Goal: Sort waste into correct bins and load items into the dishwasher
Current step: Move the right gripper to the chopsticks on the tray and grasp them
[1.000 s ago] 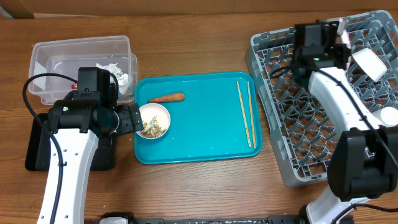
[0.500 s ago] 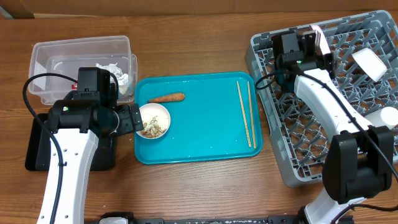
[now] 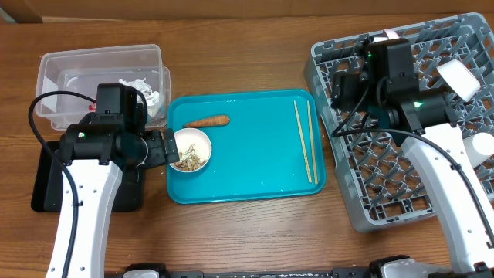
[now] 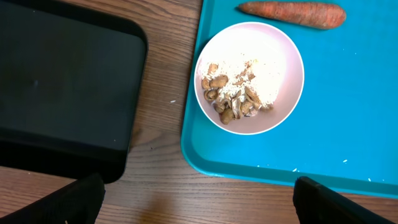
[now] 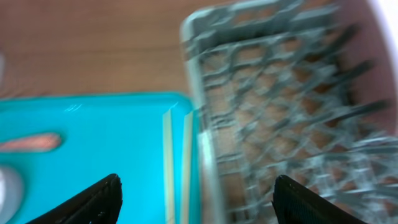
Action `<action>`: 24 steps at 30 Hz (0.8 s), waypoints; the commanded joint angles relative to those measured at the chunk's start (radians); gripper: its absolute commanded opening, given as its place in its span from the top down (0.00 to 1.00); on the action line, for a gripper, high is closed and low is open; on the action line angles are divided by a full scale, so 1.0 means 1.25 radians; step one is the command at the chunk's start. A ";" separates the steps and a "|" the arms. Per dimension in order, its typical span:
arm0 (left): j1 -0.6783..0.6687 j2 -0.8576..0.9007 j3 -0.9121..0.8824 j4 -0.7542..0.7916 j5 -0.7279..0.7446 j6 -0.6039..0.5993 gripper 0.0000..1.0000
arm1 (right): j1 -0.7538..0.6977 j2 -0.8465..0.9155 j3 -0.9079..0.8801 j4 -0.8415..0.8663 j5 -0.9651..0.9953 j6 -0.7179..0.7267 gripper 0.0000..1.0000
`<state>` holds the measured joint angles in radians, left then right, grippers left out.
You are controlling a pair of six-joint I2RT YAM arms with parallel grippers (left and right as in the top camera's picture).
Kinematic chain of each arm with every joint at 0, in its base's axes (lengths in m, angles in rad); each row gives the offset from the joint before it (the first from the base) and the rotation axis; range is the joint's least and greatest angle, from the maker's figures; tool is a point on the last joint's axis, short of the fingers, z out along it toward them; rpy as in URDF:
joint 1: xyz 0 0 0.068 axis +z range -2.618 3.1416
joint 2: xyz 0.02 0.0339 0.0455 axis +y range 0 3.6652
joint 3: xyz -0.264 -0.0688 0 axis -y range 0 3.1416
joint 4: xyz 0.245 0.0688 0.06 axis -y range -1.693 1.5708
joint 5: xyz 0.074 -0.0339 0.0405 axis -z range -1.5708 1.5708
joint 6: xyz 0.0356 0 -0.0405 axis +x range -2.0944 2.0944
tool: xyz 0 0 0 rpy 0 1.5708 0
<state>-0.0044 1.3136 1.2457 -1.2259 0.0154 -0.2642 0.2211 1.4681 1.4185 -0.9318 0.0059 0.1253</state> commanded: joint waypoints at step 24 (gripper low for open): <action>0.003 -0.008 -0.004 0.000 0.024 -0.025 0.00 | 0.138 0.361 0.001 -0.074 -0.114 0.117 0.27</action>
<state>-0.0044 1.3136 1.2457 -1.2259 0.0307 -0.2787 0.3943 1.8919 1.4174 -1.0214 -0.1268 0.2283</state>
